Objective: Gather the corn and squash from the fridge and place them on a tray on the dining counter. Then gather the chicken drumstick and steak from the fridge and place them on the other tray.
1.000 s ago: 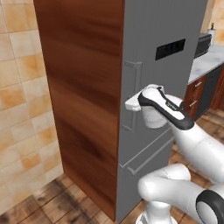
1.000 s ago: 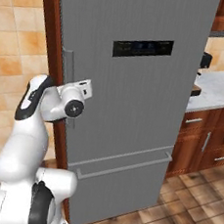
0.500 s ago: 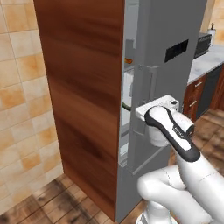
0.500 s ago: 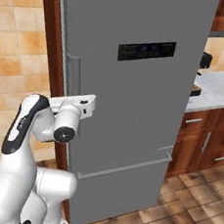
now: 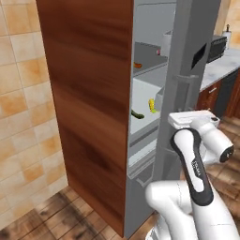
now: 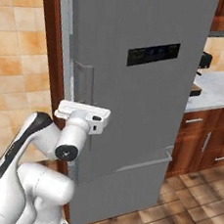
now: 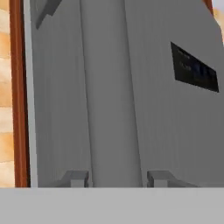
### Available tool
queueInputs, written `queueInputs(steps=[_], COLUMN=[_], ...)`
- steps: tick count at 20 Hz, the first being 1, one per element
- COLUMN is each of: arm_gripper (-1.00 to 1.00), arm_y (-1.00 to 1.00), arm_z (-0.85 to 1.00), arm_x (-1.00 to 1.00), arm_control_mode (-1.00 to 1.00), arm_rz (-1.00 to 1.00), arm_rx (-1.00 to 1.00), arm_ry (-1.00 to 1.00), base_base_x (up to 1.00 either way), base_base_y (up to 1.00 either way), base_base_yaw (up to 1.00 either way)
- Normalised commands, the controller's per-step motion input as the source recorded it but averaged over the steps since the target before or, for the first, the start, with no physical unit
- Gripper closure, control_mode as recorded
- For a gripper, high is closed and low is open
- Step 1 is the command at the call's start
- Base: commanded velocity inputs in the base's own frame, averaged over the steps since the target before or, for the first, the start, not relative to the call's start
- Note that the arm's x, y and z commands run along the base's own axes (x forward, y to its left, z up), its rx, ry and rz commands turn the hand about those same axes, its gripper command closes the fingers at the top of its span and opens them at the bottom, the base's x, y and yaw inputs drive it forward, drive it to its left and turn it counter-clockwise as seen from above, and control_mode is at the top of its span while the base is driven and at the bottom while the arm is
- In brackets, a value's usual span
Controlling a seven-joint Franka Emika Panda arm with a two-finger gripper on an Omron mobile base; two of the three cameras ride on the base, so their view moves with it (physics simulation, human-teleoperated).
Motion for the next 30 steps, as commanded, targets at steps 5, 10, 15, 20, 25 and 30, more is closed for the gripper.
queueInputs(steps=[5, 10, 15, 20, 25, 30], arm_gripper=[-1.00, -1.00, -1.00, -1.00, -1.00, -1.00], arm_y=[-0.89, -0.17, 0.00, 0.27, 0.92, 0.89], arm_z=[0.41, 0.53, 0.38, 0.33, 0.30, 0.01], arm_x=[-0.81, -1.00, -0.81, -1.00, -0.24, 0.28], arm_control_mode=[-1.00, -1.00, -1.00, -1.00, -1.00, -1.00], arm_rz=[-0.02, -0.02, 0.01, -0.02, -0.19, -0.30], arm_rx=[0.10, 0.07, 0.01, 0.00, -0.10, -0.28], arm_ry=[0.14, -0.01, -0.07, -0.23, -0.09, 0.04], base_base_x=[0.00, 0.00, 0.00, 0.00, 0.00, 0.00], base_base_y=[0.00, 0.00, 0.00, 0.00, 0.00, 0.00], base_base_yaw=[0.00, 0.00, 0.00, 0.00, 0.00, 0.00])
